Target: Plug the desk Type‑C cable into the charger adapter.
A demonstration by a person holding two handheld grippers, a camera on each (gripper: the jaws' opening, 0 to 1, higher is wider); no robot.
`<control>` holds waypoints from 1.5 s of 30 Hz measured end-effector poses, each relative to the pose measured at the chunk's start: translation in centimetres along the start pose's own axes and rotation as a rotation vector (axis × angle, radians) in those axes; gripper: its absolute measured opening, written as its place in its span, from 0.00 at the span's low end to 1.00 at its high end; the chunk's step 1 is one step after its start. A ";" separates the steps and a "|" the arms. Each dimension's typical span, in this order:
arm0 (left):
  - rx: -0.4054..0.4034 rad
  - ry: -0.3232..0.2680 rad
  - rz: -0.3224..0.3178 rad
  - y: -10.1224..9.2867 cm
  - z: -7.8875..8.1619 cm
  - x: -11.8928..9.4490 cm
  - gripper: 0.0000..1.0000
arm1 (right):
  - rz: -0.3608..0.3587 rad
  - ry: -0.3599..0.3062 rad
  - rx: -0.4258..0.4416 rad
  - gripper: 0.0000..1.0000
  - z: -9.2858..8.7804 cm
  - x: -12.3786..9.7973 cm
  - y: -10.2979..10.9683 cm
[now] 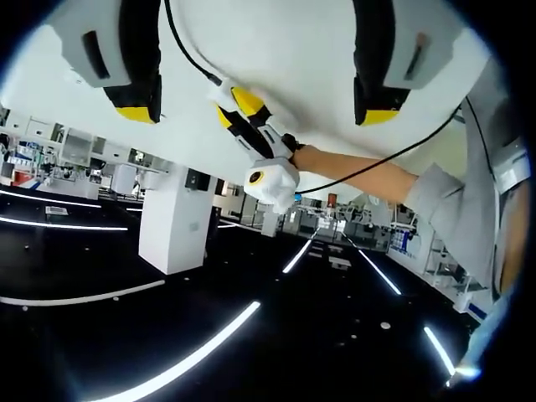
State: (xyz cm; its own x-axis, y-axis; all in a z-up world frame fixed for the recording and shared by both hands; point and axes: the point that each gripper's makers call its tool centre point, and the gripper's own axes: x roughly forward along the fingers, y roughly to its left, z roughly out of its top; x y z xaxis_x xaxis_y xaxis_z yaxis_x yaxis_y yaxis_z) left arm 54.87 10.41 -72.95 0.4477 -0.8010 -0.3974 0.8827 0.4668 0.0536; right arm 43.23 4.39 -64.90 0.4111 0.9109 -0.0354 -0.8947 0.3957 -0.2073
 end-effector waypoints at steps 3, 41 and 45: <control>-0.010 0.006 0.018 0.5 0.2 0.3 0.26 | -0.002 0.001 0.000 0.98 0.0 0.0 0.0; -0.043 0.005 0.123 6.7 1.2 2.4 0.26 | -0.010 0.010 -0.008 0.98 -0.1 0.0 -0.3; -0.038 0.012 0.139 7.4 1.3 2.6 0.26 | -0.011 0.015 -0.012 0.98 -0.2 0.0 -0.2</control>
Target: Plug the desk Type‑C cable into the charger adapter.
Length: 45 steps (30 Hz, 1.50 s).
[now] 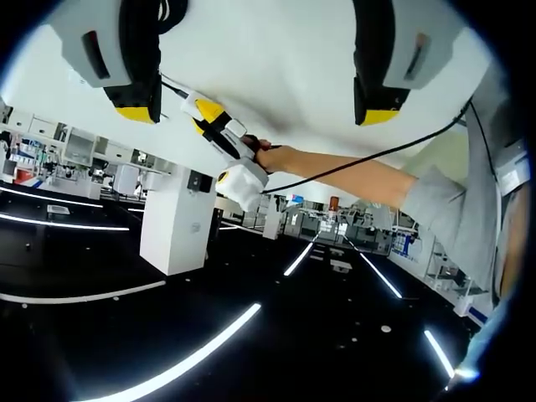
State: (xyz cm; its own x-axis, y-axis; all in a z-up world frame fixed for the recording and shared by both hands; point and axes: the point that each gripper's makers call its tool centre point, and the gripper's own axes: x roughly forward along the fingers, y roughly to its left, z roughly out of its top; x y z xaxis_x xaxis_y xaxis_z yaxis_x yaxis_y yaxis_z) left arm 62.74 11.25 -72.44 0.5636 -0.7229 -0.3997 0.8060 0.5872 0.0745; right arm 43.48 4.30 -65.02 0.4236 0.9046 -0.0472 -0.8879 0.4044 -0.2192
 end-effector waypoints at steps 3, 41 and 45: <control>0.002 0.002 0.006 0.0 0.0 0.1 0.26 | 0.000 -0.001 0.000 0.98 0.0 0.0 0.0; 0.029 0.033 0.067 2.8 0.1 0.1 0.28 | 0.004 0.015 -0.014 0.97 -0.2 0.2 0.1; 0.051 0.045 0.098 3.5 0.0 -0.4 0.32 | -0.009 0.014 -0.010 0.98 -0.2 0.1 -0.2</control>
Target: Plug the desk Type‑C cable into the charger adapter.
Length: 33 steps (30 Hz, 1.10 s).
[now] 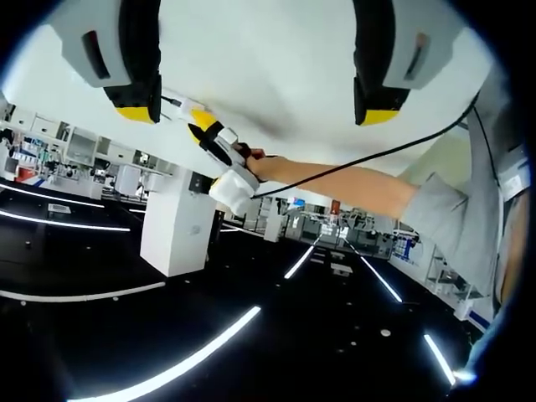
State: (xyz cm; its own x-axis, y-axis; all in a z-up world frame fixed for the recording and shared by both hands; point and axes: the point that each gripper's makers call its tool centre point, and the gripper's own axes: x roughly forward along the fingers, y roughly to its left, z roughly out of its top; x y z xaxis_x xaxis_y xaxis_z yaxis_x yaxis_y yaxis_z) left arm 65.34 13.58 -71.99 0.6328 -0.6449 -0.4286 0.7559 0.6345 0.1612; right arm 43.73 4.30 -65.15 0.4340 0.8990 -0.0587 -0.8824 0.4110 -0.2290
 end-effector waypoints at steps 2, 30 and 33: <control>0.009 0.008 0.027 0.5 -0.1 -0.2 0.31 | -0.005 0.002 -0.002 0.98 0.0 0.0 -0.1; -0.068 -0.210 0.053 0.1 2.5 -3.7 0.29 | -0.076 -0.020 0.024 1.00 0.3 -0.6 -2.0; -0.061 -0.261 0.044 -0.9 3.5 -5.0 0.36 | -0.085 -0.020 0.025 1.00 0.3 -0.6 -2.1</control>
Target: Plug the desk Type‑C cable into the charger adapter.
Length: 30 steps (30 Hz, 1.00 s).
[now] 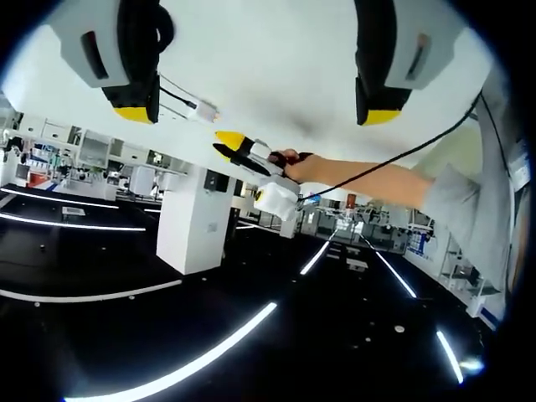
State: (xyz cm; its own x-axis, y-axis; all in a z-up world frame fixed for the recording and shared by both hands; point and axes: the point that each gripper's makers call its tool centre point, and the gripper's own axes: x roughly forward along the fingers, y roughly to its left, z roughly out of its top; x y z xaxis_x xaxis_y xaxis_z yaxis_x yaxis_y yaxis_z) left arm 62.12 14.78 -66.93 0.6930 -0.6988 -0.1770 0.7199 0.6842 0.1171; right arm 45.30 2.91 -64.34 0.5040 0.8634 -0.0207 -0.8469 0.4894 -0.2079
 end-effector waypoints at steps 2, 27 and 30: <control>-0.013 -0.017 -0.024 -0.8 0.5 -0.6 0.40 | -0.003 0.001 0.001 1.00 0.0 0.0 -0.1; -0.099 -0.246 -0.252 -10.5 6.5 -8.3 0.75 | -0.035 -0.054 0.046 1.00 1.1 -0.8 -1.1; -0.101 -0.271 -0.248 -10.7 6.7 -9.0 0.84 | -0.029 -0.053 0.045 1.00 1.1 -0.8 -1.0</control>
State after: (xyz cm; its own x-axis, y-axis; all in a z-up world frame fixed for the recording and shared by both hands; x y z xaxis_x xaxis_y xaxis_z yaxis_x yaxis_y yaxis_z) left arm 48.42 12.34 -60.05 0.4935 -0.8662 0.0781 0.8687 0.4953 0.0039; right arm 45.55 1.91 -63.09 0.5198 0.8535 0.0368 -0.8394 0.5183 -0.1635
